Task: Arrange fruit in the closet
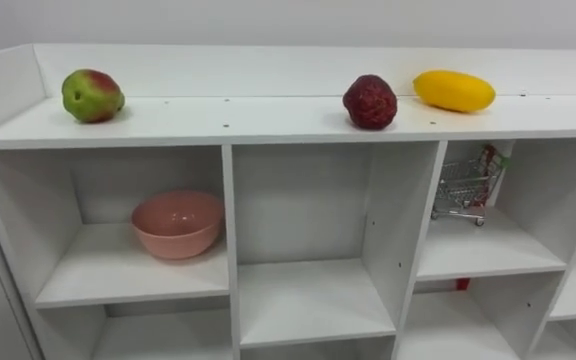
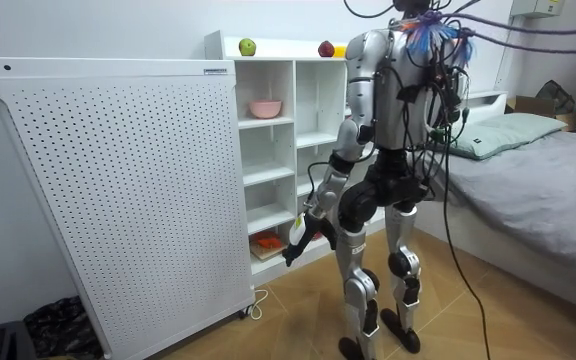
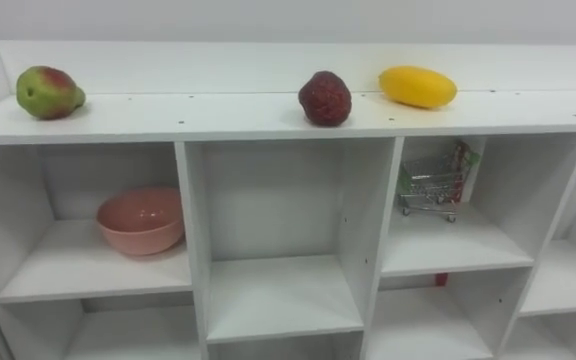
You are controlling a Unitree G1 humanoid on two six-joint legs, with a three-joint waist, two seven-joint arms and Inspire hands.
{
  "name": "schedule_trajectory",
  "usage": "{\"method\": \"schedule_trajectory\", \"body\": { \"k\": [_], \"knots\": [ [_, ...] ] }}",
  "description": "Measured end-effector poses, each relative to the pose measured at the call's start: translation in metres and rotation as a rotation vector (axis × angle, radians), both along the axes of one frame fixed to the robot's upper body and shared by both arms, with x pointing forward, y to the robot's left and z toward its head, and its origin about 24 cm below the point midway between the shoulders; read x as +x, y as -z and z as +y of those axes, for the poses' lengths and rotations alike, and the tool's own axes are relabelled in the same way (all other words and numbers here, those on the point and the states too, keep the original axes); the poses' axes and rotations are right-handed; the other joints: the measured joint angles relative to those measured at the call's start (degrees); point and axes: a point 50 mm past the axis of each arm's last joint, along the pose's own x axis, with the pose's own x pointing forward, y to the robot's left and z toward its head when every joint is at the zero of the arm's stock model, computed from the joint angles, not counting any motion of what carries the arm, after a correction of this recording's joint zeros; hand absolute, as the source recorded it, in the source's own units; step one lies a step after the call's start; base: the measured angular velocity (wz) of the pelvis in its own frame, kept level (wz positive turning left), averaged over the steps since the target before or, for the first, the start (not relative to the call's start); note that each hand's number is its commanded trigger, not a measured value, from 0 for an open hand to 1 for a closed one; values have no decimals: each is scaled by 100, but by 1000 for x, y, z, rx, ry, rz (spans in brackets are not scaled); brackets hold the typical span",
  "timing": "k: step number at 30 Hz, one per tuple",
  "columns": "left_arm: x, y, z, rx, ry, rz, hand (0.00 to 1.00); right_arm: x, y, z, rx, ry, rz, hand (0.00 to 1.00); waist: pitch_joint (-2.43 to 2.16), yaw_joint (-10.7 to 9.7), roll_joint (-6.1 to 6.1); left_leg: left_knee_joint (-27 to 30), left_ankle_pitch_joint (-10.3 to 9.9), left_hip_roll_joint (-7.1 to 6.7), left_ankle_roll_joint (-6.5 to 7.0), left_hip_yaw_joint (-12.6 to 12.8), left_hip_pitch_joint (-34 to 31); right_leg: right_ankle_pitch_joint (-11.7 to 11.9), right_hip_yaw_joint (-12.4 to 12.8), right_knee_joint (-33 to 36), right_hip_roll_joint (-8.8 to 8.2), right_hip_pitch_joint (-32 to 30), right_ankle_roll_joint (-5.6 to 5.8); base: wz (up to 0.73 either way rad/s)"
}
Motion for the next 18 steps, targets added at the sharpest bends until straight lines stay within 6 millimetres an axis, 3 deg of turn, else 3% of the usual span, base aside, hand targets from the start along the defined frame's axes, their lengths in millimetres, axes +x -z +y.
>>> {"method": "schedule_trajectory", "body": {
  "k": [4,9,13,18],
  "knots": [
    [0,0,0,-1,15,-3,0,15,-39,0,-121,20,-156,0,-12,68,-26,-1,0,19,-1,-34,-2,1,-9,10,22,-13,-2,-2],
    [5,0,-3,-10,50,-15,0,30,-67,4,-159,28,-279,0,3,116,-65,2,0,27,-1,-33,-46,6,-4,18,30,-79,-9,-3],
    [7,0,-3,-10,60,-17,0,45,-104,16,-206,-27,-435,0,3,143,-8,-1,1,31,-1,-37,-44,13,-13,26,36,-82,-19,0],
    [6,-1,-2,-9,64,-16,0,65,-152,27,-310,-100,-609,0,11,164,-58,26,22,43,-6,-49,-88,18,-20,114,37,-103,-27,1]
  ]
}}
